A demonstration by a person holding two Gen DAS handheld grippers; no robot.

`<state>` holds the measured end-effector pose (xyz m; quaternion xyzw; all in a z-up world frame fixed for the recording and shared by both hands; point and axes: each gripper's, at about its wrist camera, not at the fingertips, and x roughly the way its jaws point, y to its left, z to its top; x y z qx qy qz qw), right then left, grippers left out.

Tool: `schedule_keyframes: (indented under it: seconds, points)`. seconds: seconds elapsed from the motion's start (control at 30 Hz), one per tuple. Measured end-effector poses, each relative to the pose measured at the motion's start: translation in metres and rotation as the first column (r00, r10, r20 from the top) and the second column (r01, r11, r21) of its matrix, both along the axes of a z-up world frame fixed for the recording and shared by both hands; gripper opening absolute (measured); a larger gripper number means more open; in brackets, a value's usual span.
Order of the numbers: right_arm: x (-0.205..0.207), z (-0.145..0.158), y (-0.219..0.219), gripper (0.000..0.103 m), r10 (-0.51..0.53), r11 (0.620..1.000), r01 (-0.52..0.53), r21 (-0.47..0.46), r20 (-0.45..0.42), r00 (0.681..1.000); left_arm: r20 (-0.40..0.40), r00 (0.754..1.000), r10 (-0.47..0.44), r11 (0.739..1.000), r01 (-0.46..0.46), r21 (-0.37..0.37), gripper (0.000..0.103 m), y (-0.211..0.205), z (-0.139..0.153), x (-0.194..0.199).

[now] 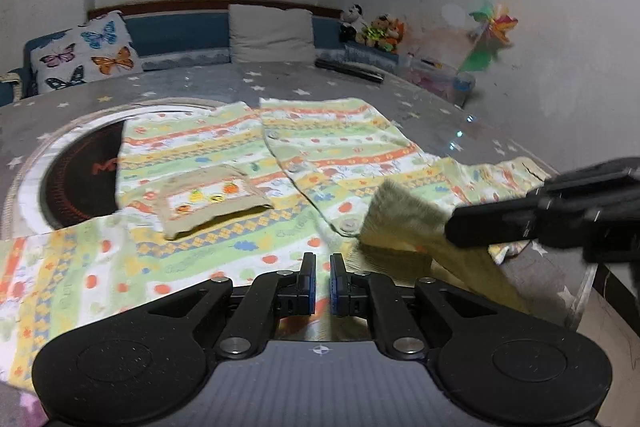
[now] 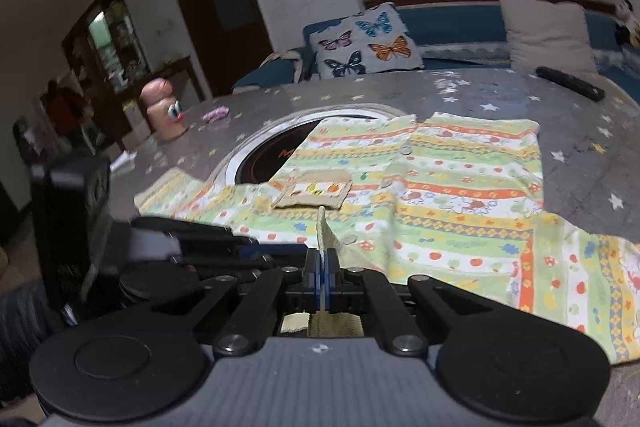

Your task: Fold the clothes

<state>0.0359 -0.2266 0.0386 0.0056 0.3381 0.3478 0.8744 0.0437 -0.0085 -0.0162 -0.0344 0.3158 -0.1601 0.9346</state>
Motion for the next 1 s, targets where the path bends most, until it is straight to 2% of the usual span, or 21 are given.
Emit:
schedule_keyframes:
  seconds: [0.13,0.3,0.43,0.57,0.67,0.77,0.83,0.93,1.0]
  points:
    - [-0.009,-0.008,0.015,0.002,0.064,0.996,-0.061,-0.068,0.032,0.997,-0.016,1.000,0.012,0.999,-0.012,-0.039,0.008,0.012,0.000,-0.012]
    - [-0.017,-0.025,0.035,0.006,0.143,0.975,-0.135,-0.178,0.035,0.989,-0.028,0.999,0.024,0.999,-0.025,-0.038,0.008,0.018,-0.002,-0.020]
    - [-0.016,-0.021,0.035,0.009,0.159,0.974,-0.154,-0.167,0.016,0.987,-0.002,0.998,0.058,0.997,-0.058,-0.052,0.008,0.029,0.009,-0.023]
    - [-0.009,-0.009,0.024,0.009,0.098,0.988,-0.092,-0.123,0.046,0.994,0.034,0.998,0.050,0.998,-0.048,-0.051,0.008,0.027,0.022,-0.021]
    - [0.000,-0.020,0.026,0.009,0.050,0.984,-0.038,-0.171,0.068,0.996,0.042,0.999,0.019,0.999,-0.017,-0.050,0.008,0.015,0.026,-0.015]
    - [0.002,-0.038,0.028,0.009,0.047,0.978,-0.037,-0.206,0.041,0.998,0.041,0.999,-0.017,0.999,0.019,-0.043,0.008,-0.001,0.027,-0.008]
    - [-0.004,-0.037,0.024,0.009,0.063,0.976,-0.048,-0.214,0.064,0.996,0.039,0.998,-0.039,0.998,0.041,-0.037,0.008,-0.011,0.028,-0.002]
    - [-0.008,-0.029,0.008,0.009,0.027,0.984,-0.016,-0.176,0.064,0.998,0.022,0.998,-0.060,0.997,0.061,-0.036,0.008,-0.023,0.024,0.008]
    - [-0.007,-0.025,-0.009,0.009,-0.040,0.986,0.051,-0.156,0.077,0.996,0.009,0.996,-0.084,0.996,0.085,-0.033,0.008,-0.032,0.019,0.013]
